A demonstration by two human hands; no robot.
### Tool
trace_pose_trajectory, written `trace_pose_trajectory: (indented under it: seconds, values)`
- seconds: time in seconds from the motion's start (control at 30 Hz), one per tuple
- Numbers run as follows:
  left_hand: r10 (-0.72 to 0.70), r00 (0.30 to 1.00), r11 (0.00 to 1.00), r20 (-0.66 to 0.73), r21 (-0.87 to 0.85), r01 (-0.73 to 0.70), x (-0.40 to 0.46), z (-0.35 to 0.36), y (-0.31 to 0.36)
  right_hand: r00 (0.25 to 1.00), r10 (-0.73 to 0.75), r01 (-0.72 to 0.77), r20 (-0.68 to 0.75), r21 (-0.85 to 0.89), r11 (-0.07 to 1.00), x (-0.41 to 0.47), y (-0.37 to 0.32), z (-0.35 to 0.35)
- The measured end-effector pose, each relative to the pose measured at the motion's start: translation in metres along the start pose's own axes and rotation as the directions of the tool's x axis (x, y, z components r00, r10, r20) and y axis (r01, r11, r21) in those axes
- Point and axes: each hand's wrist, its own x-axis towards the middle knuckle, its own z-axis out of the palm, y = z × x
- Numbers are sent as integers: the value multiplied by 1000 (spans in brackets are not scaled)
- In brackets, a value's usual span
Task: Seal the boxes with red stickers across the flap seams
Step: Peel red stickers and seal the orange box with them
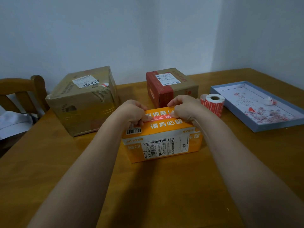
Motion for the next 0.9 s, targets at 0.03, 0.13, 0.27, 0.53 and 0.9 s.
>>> trace_pose_trajectory:
  seconds: [0.03, 0.13, 0.27, 0.53, 0.9]
  values:
    - [13, 1000, 1000, -1, -2, -13, -1, 0, -1, 1000, 13, -13, 4, 21, 1000, 0, 1, 0]
    - [49, 999, 998, -5, -31, -49, 1, -3, -8, 999, 31, -31, 8, 68, 997, 2, 4, 1]
    - [75, 997, 993, -10, -91, -75, 5, -5, -15, 999, 38, -34, -38, 115, 993, 2, 7, 2]
    - [148, 989, 988, 19, -50, -147, 2, -4, -16, 1000, 9, -9, 6, 17, 1000, -4, 10, 2]
    - [58, 998, 998, 12, 32, -59, 0, -1, -4, 996, 93, -93, 6, 66, 993, 7, -2, 0]
